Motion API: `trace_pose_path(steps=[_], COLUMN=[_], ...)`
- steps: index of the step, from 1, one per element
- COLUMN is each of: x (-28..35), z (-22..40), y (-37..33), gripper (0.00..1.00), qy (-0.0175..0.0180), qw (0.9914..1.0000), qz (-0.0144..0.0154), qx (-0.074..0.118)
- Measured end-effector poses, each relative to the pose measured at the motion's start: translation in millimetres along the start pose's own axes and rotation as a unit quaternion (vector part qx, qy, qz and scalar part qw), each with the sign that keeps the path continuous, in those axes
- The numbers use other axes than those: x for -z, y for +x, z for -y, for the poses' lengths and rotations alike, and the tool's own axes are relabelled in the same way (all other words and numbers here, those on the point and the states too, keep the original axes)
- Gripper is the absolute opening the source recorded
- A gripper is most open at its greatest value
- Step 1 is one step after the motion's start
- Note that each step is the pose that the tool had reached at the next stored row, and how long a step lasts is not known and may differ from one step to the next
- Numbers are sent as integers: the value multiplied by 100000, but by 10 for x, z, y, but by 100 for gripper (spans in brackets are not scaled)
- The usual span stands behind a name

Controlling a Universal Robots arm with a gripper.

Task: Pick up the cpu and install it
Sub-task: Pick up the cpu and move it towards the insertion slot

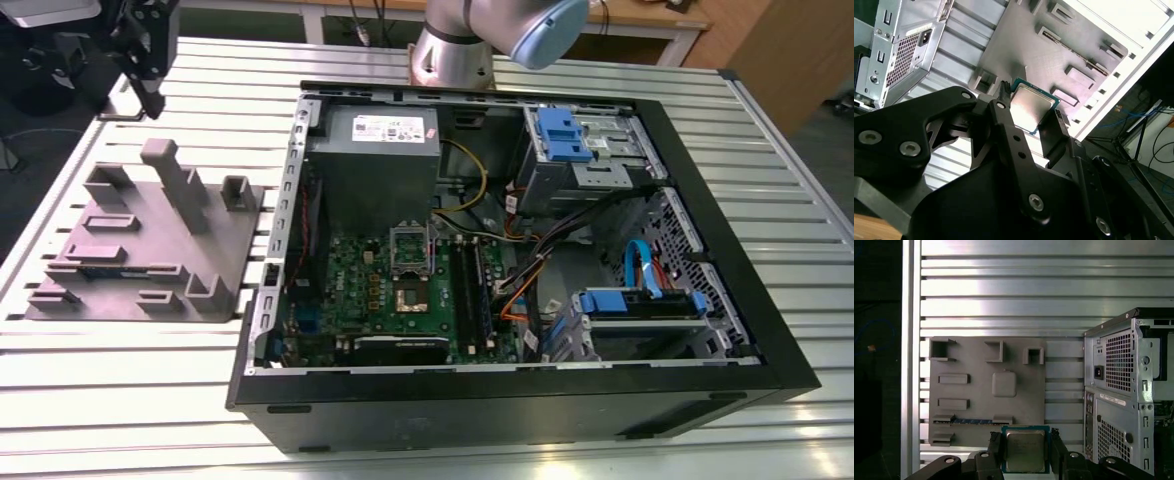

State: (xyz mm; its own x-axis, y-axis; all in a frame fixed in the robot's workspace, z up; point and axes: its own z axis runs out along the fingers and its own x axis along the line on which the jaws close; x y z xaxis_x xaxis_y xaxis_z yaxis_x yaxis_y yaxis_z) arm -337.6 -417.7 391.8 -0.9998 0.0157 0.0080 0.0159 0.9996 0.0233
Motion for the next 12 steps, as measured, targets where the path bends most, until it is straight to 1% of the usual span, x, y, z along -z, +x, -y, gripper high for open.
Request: trace_pose_path(steps=[12], x=[0], z=[-1], y=[-63], gripper=[47], qy=[-2], qw=[100000], qz=[3], qx=[1])
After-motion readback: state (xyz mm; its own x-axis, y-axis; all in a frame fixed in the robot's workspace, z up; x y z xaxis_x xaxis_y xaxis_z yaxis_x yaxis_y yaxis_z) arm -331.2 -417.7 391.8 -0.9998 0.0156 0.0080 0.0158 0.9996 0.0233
